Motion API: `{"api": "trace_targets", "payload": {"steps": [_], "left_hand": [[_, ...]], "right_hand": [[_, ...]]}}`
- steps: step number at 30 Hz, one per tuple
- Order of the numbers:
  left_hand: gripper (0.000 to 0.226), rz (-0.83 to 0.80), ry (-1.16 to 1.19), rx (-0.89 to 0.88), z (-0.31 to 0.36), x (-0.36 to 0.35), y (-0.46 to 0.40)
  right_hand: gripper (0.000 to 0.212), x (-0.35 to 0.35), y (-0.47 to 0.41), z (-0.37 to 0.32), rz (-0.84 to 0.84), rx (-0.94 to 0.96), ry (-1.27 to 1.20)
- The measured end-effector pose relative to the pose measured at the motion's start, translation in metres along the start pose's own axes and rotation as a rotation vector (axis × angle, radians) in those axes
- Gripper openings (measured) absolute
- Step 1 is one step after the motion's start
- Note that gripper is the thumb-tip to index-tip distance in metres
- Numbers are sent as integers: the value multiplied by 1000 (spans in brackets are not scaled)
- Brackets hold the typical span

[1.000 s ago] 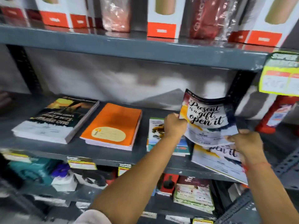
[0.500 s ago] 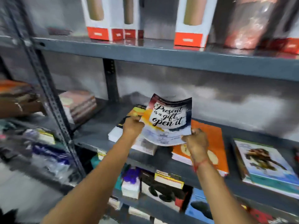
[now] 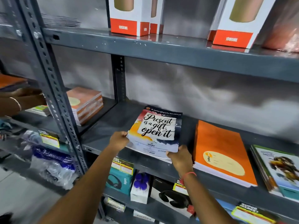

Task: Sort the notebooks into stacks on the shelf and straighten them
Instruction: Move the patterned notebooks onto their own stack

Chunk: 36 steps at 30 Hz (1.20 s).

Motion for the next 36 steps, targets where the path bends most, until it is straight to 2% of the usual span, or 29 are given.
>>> {"api": "trace_targets", "payload": {"steps": [2,5,7,11,16,19,22,28,32,36], "left_hand": [[12,10,-194,-23,-3,1,-4],[24,40,-577,-98,4,4,-2],[29,39,-689,-115,9,3,-1],[35,146,-654,-123,25,-14,9],[33,110,-631,-331,81,-81,43],[25,67,-550,-492,119,-138,81],[26,-56,-523,-648,152,-208,131],[21,-415,-370,-675,209,-358,253],[19,-591,-373,-593,223,-426,307],[11,-726,-420,-513,224,-474,340]], "right_hand": [[49,4,1,2,-59,-14,139],[40,8,2,-2,-100,25,356],[35,13,6,-10,-72,91,528],[30,37,13,-16,59,222,710],[31,107,6,3,208,200,641],[33,164,2,31,289,168,634],[38,225,0,67,385,91,618],[36,361,-1,163,511,-72,567],[32,426,2,218,531,-200,577],[34,468,13,276,524,-300,695]]}}
Point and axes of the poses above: each hand's wrist, its own y-axis away from the middle knuckle, its own x-axis out of the back of the hand, z = x × y, the point moved 1 cm from there along -y, towards the middle knuckle, and after that the axes turned 3 degrees about z, right-handed, at the moved point
